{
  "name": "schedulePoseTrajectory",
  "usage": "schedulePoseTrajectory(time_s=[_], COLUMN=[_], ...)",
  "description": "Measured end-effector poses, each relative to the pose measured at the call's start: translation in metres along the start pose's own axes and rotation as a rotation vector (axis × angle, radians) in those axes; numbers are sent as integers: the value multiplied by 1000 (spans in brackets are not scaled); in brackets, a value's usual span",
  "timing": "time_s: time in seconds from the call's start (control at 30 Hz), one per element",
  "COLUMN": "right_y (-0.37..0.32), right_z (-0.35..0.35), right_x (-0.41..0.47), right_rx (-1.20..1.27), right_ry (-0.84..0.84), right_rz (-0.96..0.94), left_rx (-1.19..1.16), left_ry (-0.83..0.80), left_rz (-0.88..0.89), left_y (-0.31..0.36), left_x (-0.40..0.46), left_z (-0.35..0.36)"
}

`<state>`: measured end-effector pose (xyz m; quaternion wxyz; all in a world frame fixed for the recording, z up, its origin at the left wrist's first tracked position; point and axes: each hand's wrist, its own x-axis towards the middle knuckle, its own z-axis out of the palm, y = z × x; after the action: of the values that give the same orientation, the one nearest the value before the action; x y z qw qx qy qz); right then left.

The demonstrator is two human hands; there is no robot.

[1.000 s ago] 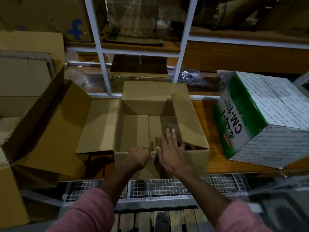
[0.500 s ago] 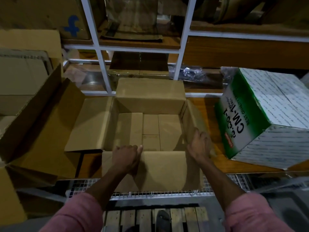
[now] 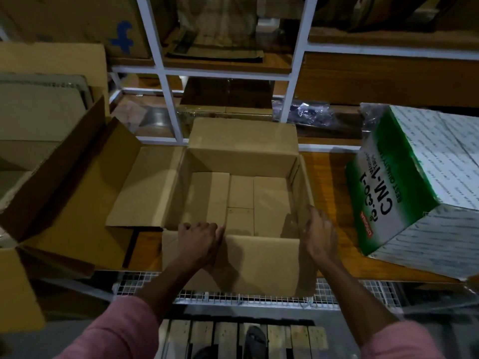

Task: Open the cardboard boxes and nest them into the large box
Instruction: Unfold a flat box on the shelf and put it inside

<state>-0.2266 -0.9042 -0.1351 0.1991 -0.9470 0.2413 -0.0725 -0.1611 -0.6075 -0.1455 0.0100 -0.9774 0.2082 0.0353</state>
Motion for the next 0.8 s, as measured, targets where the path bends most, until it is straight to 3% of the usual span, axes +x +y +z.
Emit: schedulePoseTrajectory(time_s=[0.1, 0.17, 0.2, 0.27, 0.47, 0.6, 0.67, 0.8], right_y=[-10, -31, -41, -58, -59, -43, -39, -40], right_z=[8, 10, 13, 22, 27, 25, 23, 20], right_x=[-11, -28, -36, -45, -39, -39, -41, -45], right_rx=[-123, 39, 37, -129, -171, -163, -170, -127], right_ry=[117, -58, -200, -330, -330, -292, -296, -285], right_rz=[-231, -433, -509, -617, -522, -467, -463, -462], left_rx=[-122, -196, -213, -214, -351, -152, -236, -514], left_ry=[-32, -34, -28, -14, 4, 120, 71, 87], left_rz=[-74, -106, -114, -97, 23, -288, -389, -401], left_y=[4, 5, 5, 3, -2, -19, -30, -34], left_x=[1, 4, 5, 6, 2, 9, 14, 20], left_z=[-3, -6, -6, -3, 1, -2, 5, 18])
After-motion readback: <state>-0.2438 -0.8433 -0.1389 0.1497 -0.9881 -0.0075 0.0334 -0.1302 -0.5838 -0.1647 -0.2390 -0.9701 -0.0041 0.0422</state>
